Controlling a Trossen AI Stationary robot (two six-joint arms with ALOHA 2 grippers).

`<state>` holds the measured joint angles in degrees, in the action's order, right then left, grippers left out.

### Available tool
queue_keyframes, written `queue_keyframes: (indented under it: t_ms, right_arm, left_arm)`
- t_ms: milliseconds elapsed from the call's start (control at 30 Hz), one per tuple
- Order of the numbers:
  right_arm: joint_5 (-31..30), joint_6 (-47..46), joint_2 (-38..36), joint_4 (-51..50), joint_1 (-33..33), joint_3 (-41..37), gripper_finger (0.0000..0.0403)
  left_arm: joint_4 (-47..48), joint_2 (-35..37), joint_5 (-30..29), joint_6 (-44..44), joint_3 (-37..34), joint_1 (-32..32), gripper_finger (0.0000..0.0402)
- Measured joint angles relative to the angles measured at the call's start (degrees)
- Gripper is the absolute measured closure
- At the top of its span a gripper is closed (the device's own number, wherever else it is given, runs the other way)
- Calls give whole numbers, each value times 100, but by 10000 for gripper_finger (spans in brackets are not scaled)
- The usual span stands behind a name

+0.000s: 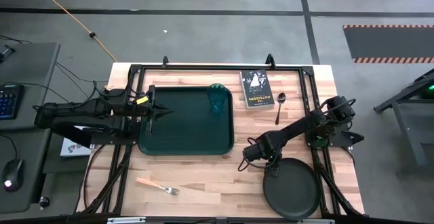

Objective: Pick and place plate/cup/fork/spoon on tray
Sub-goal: Put the black plate on the black tray

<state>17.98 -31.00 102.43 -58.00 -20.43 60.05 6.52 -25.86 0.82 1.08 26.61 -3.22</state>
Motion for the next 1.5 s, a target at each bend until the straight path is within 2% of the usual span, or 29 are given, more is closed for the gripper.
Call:
queue_keyframes:
  t_ms: [500,900,1500]
  right_arm:
    - [-131,66,0,98,0,1,285]
    - [-123,212,-14,117,2,2,393]
    - [84,299,-14,154,31,4,402]
  left_arm:
    - [2,1,1,-46,0,0,401]
    - [4,1,2,-46,0,0,402]
    - [2,1,2,-46,0,0,402]
